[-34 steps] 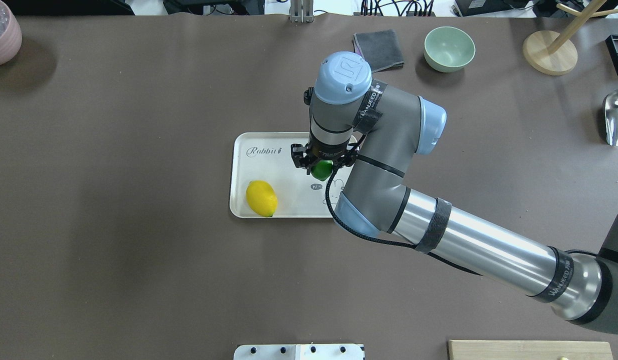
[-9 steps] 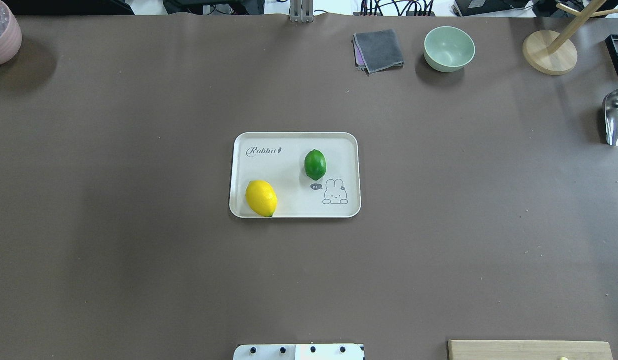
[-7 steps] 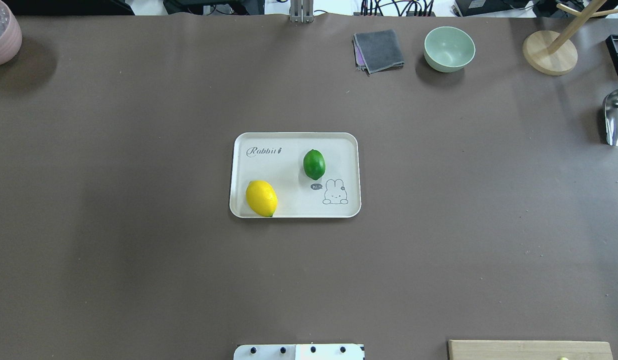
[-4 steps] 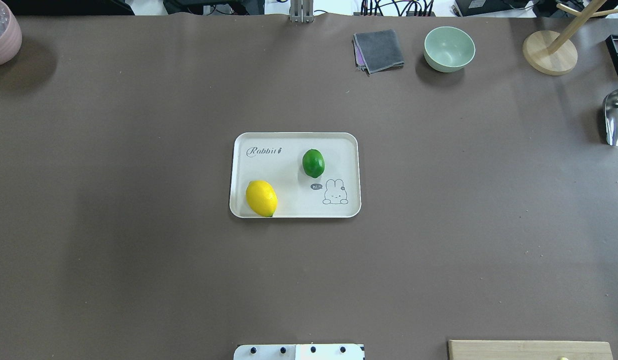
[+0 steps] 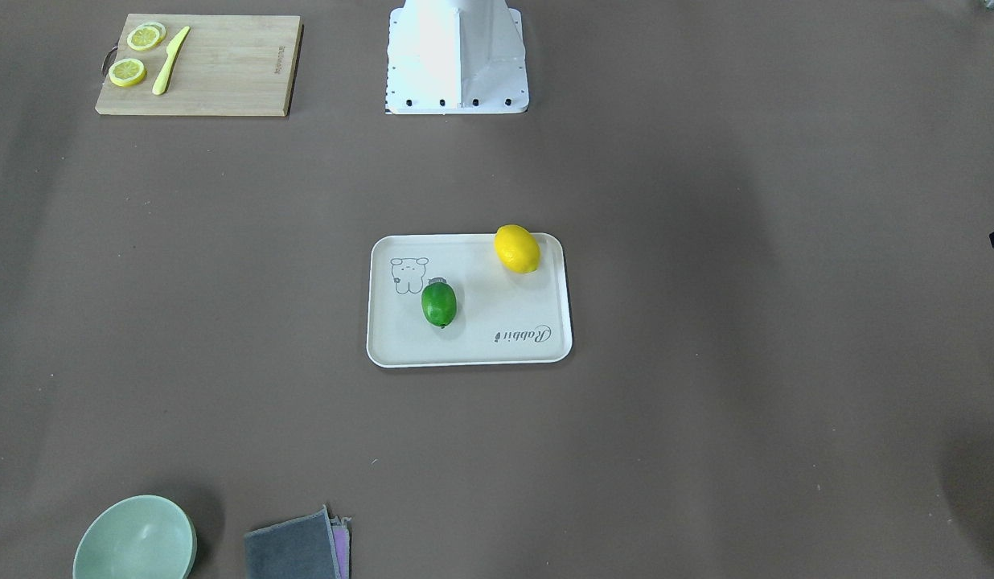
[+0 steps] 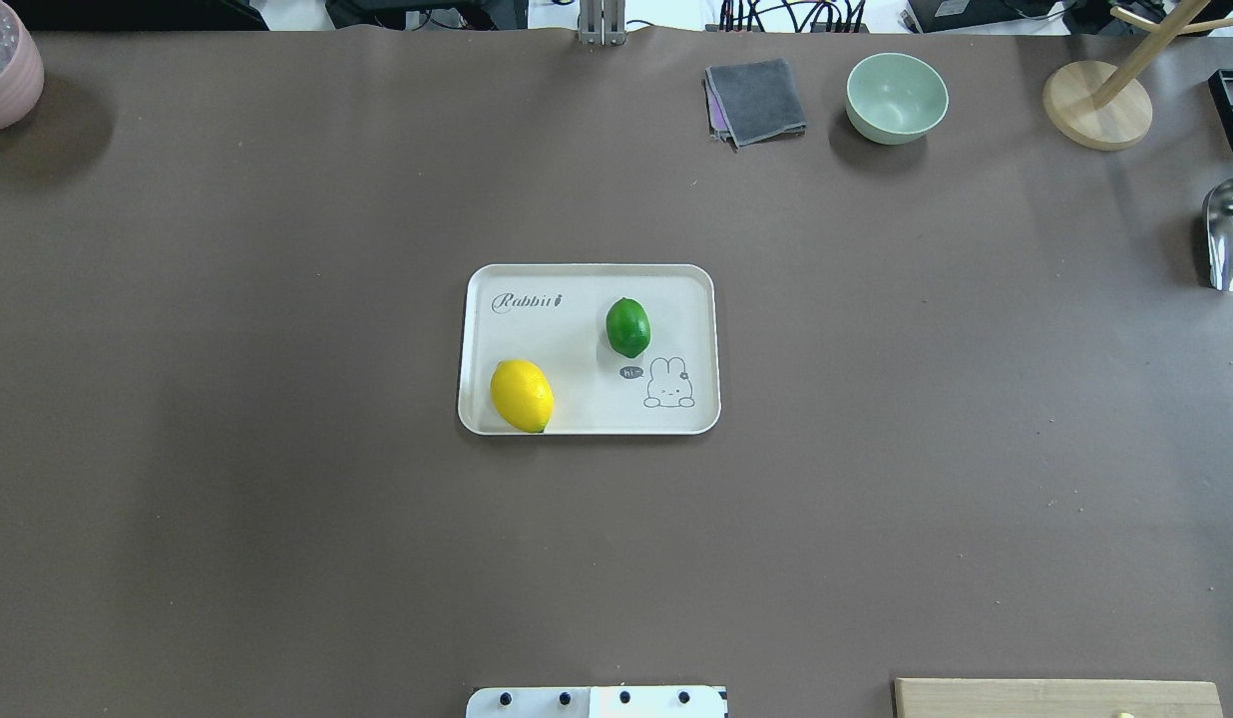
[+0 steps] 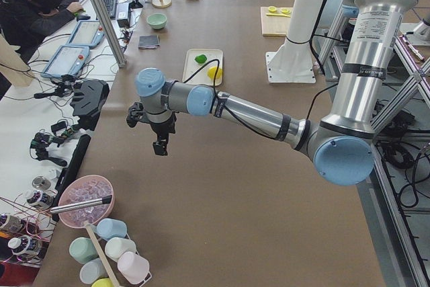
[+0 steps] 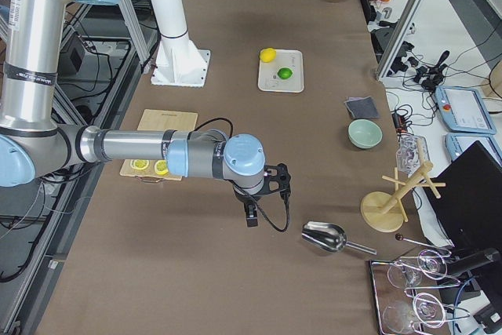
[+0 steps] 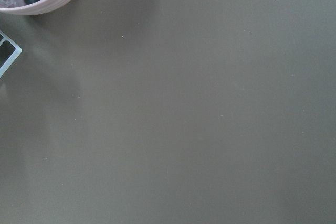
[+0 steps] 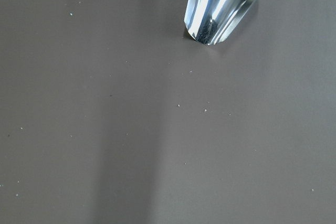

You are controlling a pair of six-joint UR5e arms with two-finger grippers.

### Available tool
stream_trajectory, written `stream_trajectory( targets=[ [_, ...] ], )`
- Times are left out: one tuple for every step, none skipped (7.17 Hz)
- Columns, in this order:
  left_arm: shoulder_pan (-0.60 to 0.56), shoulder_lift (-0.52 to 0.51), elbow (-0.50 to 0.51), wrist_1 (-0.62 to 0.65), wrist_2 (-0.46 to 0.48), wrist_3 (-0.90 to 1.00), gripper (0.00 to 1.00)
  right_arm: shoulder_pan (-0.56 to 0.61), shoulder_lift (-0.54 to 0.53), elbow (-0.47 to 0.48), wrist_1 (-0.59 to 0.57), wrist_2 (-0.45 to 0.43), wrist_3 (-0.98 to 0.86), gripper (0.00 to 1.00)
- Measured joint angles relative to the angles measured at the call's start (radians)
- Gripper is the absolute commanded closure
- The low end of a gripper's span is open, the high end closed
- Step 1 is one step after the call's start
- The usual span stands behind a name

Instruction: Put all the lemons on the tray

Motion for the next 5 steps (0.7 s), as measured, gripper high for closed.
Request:
stream_trajectory(
  targets=[
    [-0.001, 0.004, -0.001, 0.000, -0.002, 0.001, 0.00, 0.000, 0.000, 0.000, 0.000, 0.000, 0.000, 0.00],
    [-0.001, 0.006, -0.003, 0.001, -0.005, -0.002, 0.00, 0.000, 0.000, 0.000, -0.001, 0.001, 0.001, 0.00],
    [0.000, 0.007, -0.003, 0.001, -0.007, -0.002, 0.00, 0.000, 0.000, -0.001, -0.001, 0.001, 0.001, 0.00],
    [0.000, 0.007, -0.003, 0.001, -0.008, -0.003, 0.00, -0.001, 0.000, -0.003, -0.001, 0.001, 0.000, 0.00],
    [0.001, 0.005, -0.003, 0.001, -0.008, -0.003, 0.00, -0.001, 0.000, -0.004, -0.001, 0.001, 0.000, 0.00]
  ],
)
